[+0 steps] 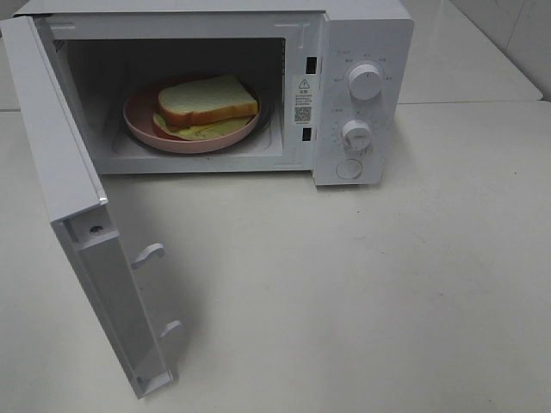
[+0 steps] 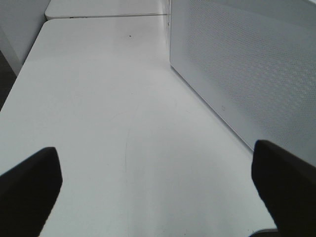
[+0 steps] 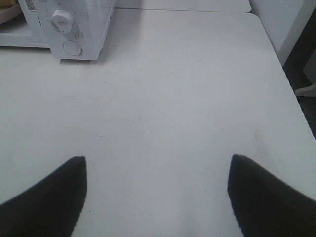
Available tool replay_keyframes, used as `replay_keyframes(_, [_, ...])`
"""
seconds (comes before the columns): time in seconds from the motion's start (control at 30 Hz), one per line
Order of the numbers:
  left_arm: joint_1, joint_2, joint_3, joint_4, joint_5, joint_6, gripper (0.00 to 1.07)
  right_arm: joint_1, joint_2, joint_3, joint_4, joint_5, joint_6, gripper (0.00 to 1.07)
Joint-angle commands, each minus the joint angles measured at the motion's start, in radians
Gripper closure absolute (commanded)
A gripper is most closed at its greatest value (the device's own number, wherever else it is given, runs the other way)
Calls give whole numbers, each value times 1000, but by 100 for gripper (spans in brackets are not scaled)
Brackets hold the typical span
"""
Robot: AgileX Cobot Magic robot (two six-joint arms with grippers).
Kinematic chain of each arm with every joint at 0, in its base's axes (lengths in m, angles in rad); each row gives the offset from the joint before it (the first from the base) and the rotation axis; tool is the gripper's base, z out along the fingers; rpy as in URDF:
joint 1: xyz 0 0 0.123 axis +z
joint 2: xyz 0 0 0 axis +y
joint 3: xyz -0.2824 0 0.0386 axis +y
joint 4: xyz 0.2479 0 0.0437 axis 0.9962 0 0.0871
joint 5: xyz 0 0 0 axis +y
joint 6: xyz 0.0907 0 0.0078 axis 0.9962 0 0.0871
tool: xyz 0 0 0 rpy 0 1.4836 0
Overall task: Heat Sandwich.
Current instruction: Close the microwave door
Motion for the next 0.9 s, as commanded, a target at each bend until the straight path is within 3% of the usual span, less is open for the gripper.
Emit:
replay_keyframes(0.03, [-7,-24,3,2,-10,0,7,-6,-26,2,3,-9,-10,31])
replay_keyframes(0.4, [-7,-18,-3,3,-17,0,7,-6,-26,2,3,-9,-10,31])
replay_keyframes(0.67, [-7,66,-45,14,-79,-3,13,-6,-26,2,3,-9,-10,31])
replay_keyframes(0.77, [-7,125,-43,10,-138,-3,27,-6,-26,2,3,-9,-10,31])
replay_keyframes(0.8, [-7,125,-43,10,-138,-3,27,-6,-26,2,3,-9,-10,31])
replay_keyframes(0.9, [-7,194,-42,9,-204,-3,50,-6,-26,2,3,-9,-10,31])
